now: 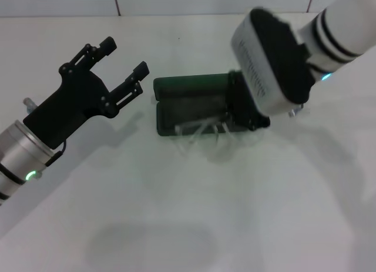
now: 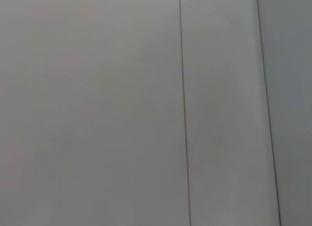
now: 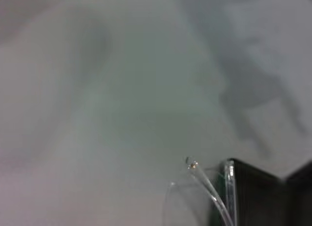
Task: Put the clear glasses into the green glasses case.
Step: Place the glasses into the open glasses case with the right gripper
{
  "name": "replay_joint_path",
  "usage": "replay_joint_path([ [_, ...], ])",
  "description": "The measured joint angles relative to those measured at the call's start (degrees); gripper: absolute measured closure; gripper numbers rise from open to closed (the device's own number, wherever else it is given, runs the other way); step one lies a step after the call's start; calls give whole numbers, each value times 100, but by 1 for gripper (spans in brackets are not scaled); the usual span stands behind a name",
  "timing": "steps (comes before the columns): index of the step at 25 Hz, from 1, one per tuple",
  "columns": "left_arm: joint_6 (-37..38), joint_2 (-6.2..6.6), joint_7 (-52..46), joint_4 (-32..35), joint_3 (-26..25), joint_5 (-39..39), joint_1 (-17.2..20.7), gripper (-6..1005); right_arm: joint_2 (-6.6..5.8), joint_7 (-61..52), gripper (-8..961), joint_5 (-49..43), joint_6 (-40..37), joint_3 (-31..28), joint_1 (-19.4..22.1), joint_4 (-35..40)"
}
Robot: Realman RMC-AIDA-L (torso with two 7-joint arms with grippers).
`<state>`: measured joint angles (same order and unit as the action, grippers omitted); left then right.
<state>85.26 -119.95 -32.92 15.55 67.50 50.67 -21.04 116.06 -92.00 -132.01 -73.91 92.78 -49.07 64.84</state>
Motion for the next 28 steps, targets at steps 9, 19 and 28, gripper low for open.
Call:
replay_joint_path([
  [9, 40, 7, -28, 37, 0, -8, 46, 232, 20, -368, 911, -361, 1283, 409, 548, 569],
  [19, 38, 1, -9, 5, 0, 2, 31, 232, 21, -594, 865, -542, 2406, 1252, 787, 353],
  [28, 23, -2, -30, 0, 0, 4, 5, 232, 21, -625, 658, -491, 2373, 1245, 878, 514],
])
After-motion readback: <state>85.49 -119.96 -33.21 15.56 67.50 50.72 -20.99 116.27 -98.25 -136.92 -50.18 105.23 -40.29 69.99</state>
